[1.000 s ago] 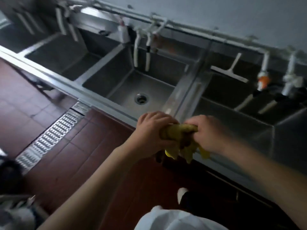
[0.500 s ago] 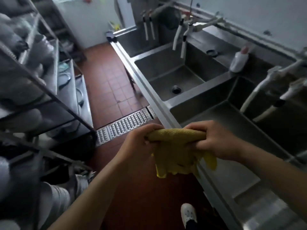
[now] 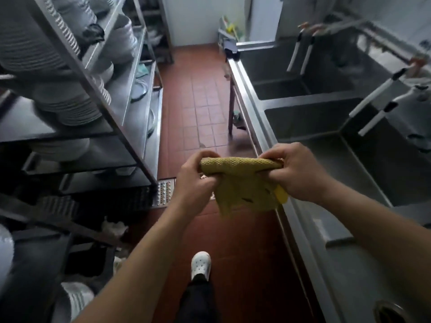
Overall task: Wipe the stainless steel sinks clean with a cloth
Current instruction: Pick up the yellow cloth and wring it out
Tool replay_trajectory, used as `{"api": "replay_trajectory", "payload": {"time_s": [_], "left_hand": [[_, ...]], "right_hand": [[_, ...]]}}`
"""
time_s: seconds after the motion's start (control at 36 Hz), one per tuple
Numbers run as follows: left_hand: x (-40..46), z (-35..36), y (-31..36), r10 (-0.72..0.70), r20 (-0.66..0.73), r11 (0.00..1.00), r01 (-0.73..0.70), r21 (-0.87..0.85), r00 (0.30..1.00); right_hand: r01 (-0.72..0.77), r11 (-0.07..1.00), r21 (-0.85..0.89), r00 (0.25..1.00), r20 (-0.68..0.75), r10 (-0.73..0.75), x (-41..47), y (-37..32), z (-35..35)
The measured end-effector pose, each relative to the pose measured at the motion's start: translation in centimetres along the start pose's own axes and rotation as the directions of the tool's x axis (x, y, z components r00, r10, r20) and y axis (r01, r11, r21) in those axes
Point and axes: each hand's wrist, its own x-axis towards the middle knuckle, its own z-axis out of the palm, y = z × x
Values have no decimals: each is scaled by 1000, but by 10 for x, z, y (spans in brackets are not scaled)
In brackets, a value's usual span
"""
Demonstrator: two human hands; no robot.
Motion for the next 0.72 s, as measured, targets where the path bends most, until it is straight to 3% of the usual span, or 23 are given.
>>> {"api": "replay_trajectory", "payload": {"time_s": [0.08, 0.17, 0.31, 0.44, 0.58, 0.72], "left_hand": [[49, -6, -19, -170, -88, 973, 152, -176, 982], [104, -12, -32, -319, -4, 903, 302, -306, 948], [206, -24, -36, -299, 179, 871, 345, -350, 937], [320, -25, -38, -271, 383, 827, 417, -376, 883], [437, -3, -48, -351, 396, 803, 491, -338, 848], [540, 12, -55, -505, 330, 718, 601, -352, 797]], "right_hand": [[-14, 997, -78, 999, -32, 12, 58, -11, 4], [-54, 994, -100, 997, -57, 48, 115, -14, 2], [-139, 986, -97, 987, -95, 129, 203, 1, -14], [-196, 980, -36, 972, -136, 190, 292, 36, -38], [-201, 979, -27, 970, -148, 195, 393, 89, -53], [-234, 972, 13, 961, -148, 234, 492, 127, -69]]}}
